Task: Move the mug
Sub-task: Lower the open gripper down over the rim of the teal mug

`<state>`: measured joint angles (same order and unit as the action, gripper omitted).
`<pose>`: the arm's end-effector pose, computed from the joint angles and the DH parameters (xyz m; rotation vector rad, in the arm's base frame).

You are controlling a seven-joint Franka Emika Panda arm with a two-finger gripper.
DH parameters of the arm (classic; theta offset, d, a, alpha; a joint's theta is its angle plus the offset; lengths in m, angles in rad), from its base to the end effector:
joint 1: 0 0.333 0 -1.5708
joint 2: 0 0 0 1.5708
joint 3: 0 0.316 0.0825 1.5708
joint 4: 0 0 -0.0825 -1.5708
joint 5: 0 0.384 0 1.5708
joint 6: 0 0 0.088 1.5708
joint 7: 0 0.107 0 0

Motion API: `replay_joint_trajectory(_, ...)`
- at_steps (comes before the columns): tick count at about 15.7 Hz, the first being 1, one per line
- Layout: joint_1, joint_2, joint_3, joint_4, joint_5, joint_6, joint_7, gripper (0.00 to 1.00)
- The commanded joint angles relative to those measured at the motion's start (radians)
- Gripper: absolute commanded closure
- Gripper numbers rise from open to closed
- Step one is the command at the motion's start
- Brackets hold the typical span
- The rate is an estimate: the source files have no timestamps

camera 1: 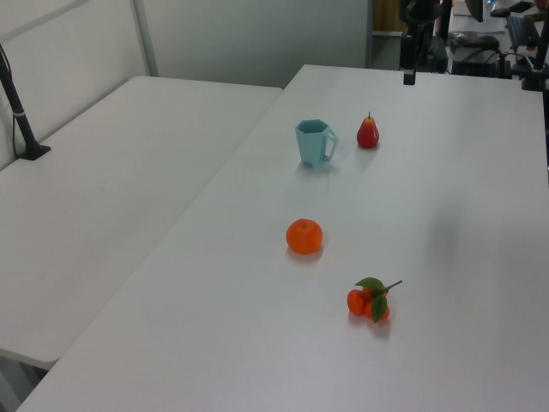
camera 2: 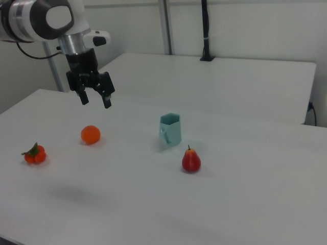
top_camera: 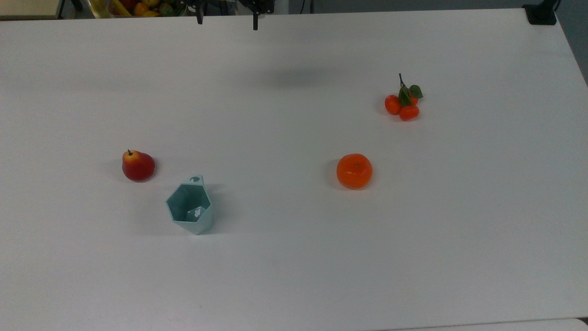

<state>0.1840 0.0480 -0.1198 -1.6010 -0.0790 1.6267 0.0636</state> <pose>0.5716 0.0302 0.5885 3.0557 0.0091 -0.0252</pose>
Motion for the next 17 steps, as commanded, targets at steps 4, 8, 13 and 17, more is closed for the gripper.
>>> replay_joint_trajectory(4, -0.018, -0.014, -0.012, -0.016, 0.004, 0.01, -0.008, 0.0)
replay_joint_trajectory(8, -0.018, -0.008, -0.011, -0.016, 0.005, 0.047, -0.008, 0.0)
replay_joint_trajectory(13, -0.031, 0.058, -0.009, -0.023, 0.008, 0.279, -0.001, 0.0)
replay_joint_trajectory(17, -0.038, 0.163, -0.009, -0.02, 0.008, 0.456, 0.008, 0.0)
